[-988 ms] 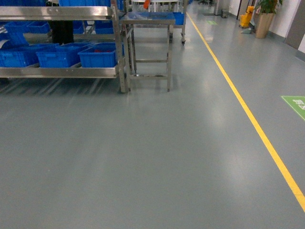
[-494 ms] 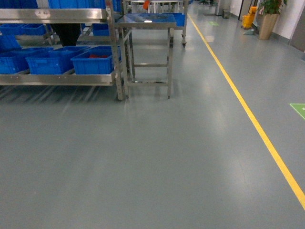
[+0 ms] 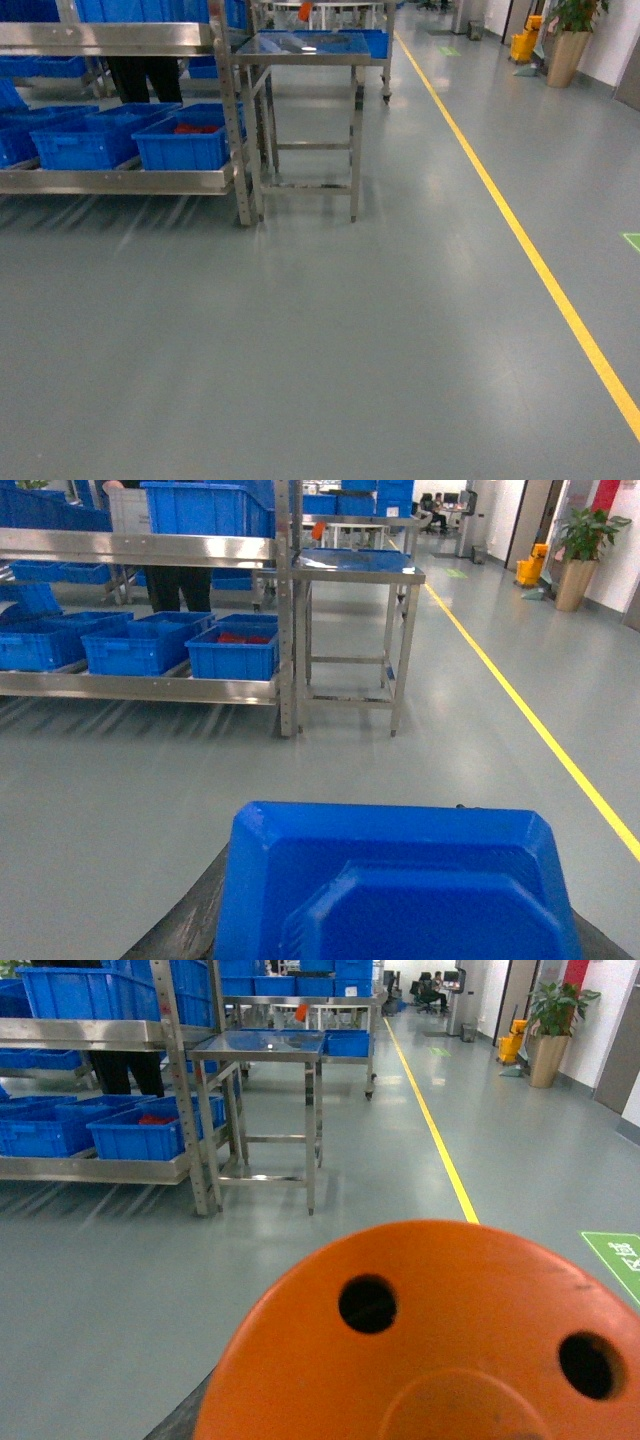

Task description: Sort blue parts and orange caps into right shelf containers

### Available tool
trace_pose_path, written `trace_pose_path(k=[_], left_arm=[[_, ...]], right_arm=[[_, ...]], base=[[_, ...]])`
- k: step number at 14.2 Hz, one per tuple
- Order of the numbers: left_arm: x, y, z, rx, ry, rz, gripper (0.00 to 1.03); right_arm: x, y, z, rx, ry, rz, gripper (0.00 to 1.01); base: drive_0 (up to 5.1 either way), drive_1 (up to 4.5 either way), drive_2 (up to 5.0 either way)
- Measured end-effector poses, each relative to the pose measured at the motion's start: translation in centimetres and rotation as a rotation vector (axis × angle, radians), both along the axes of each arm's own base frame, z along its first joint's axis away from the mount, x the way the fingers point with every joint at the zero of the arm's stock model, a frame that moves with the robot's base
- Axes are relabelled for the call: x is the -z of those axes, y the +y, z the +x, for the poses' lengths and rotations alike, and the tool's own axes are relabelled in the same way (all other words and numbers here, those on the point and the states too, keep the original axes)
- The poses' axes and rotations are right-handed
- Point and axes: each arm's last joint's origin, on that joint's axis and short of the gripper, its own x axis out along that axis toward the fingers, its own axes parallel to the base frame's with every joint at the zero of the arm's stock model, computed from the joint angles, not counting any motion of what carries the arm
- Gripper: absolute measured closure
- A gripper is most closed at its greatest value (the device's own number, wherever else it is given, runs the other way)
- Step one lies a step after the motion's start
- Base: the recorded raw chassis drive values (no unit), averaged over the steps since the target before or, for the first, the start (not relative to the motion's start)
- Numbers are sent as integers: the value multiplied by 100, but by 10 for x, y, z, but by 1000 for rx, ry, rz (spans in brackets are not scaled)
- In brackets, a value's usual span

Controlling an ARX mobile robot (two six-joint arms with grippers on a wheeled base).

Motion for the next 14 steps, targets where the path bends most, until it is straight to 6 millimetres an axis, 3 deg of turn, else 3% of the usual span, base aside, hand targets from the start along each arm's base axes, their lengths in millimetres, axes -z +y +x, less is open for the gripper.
trace_pose_path(k=[14], left_arm=[[0,0,0,0,1,0,61]], right_arm=[[0,0,0,0,1,0,57]], base=[[-162,-162,-162]])
